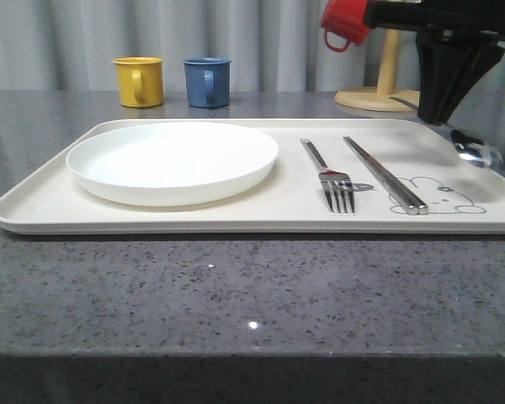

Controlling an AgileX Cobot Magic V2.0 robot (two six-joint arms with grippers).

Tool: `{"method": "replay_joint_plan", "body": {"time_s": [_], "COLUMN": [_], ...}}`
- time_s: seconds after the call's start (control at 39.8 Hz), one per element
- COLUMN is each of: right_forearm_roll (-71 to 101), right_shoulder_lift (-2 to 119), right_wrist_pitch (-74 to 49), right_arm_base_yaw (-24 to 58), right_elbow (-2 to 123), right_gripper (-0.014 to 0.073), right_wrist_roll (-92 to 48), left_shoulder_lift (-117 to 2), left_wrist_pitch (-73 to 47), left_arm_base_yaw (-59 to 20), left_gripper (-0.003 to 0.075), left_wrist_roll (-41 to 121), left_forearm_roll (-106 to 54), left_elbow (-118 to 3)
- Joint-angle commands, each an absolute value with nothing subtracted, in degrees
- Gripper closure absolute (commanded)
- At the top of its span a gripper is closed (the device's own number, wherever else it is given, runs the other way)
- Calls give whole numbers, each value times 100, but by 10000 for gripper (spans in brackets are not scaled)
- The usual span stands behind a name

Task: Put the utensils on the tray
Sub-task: 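Place the spoon on the tray beside the chopsticks, release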

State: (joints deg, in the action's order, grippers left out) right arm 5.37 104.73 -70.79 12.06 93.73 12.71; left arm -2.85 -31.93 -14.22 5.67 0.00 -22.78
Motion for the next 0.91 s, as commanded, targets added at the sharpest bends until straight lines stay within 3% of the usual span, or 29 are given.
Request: {"method": "replay_joint_plan", "body": {"time_s": [0.0,0.4,0.65,0.75,0.88], "right_forearm_roll": [590,628,628,624,624], "right_shoulder_lift": [10362,10518,10518,10507,10321], "right_wrist_pitch": [-7653,-7653,-7642,-7647,-7647], "right_arm_base_yaw": [1192,1192,1192,1192,1192], "right_elbow": [9538,9387,9395,9525,9812], "right_gripper": [631,623,363,312,310], "right_wrist_roll": [1360,1405,1405,1399,1394], "left_shoulder_lift": [-365,-365,-365,-365,-365], "left_wrist_pitch": [-2728,-2740,-2740,-2740,-2740], "left_arm_base_yaw": [-1414,-1414,-1414,-1414,-1414], "left_gripper": [738,738,738,738,738], "left_wrist_roll": [529,529,529,529,529], "left_forearm_roll": [-60,-60,-60,-60,-60], "left_elbow": [-2419,-2419,-2419,-2419,-2419]}}
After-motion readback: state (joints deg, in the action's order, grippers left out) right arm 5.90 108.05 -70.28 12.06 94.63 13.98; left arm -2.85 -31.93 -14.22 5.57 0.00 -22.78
